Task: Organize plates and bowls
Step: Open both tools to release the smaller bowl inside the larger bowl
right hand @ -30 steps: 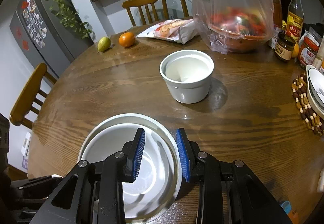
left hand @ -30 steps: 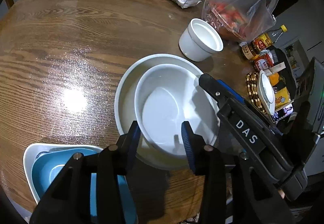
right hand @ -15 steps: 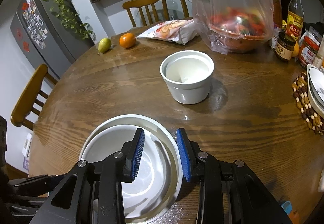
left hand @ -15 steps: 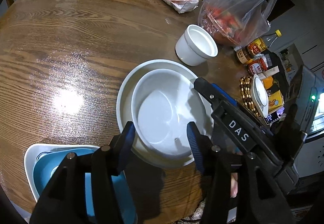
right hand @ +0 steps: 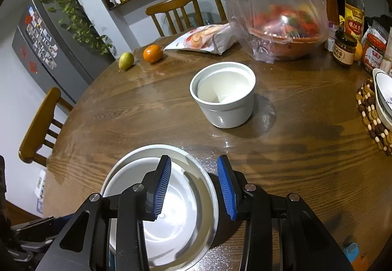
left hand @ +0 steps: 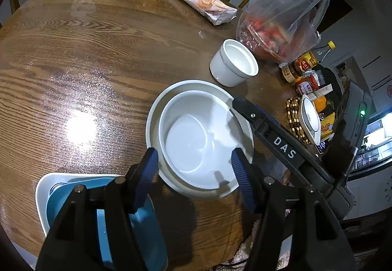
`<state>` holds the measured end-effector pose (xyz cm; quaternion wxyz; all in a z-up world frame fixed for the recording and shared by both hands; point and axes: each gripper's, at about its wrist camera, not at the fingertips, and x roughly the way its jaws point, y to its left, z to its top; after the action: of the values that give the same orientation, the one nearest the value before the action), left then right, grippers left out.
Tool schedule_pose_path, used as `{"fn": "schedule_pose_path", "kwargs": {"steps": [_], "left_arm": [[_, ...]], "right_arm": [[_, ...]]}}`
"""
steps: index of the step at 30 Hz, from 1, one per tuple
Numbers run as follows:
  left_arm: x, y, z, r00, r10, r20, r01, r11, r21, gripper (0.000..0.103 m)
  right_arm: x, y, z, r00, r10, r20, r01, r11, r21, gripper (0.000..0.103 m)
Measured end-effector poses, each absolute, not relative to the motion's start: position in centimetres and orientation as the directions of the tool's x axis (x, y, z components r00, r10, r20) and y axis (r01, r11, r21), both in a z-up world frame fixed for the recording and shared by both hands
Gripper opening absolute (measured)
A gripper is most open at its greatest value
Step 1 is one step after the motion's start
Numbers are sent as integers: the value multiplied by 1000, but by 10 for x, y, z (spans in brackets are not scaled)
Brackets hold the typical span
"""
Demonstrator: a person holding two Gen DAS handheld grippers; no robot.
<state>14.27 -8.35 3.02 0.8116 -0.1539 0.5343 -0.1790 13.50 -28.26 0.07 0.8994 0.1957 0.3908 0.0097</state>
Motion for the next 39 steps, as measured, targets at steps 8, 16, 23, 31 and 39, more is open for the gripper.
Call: {"fn": "schedule_pose_path", "kwargs": {"steps": [8, 16, 23, 31, 39], "left_arm": [[141, -81, 30, 374, -444, -815, 117, 894, -433, 62], [141, -81, 31, 379, -439, -815, 118, 896, -428, 63], [141, -77, 31, 378, -442, -813, 111, 894, -434, 63], [138, -76, 39, 401, -436, -805, 124, 897, -424, 65], [136, -83, 51, 451, -384, -806, 141, 922, -360, 72]], "right_arm": [[135, -283, 0, 693, 175, -699, 134, 922, 363, 40], [135, -283, 0, 693, 175, -699, 132, 923, 362, 41], [135, -284, 0, 695, 173, -698, 134, 923, 362, 41], [134, -289, 1, 703, 174, -690, 139, 918, 373, 41], [127, -293, 7, 734, 187, -653, 128, 906, 404, 67]]}}
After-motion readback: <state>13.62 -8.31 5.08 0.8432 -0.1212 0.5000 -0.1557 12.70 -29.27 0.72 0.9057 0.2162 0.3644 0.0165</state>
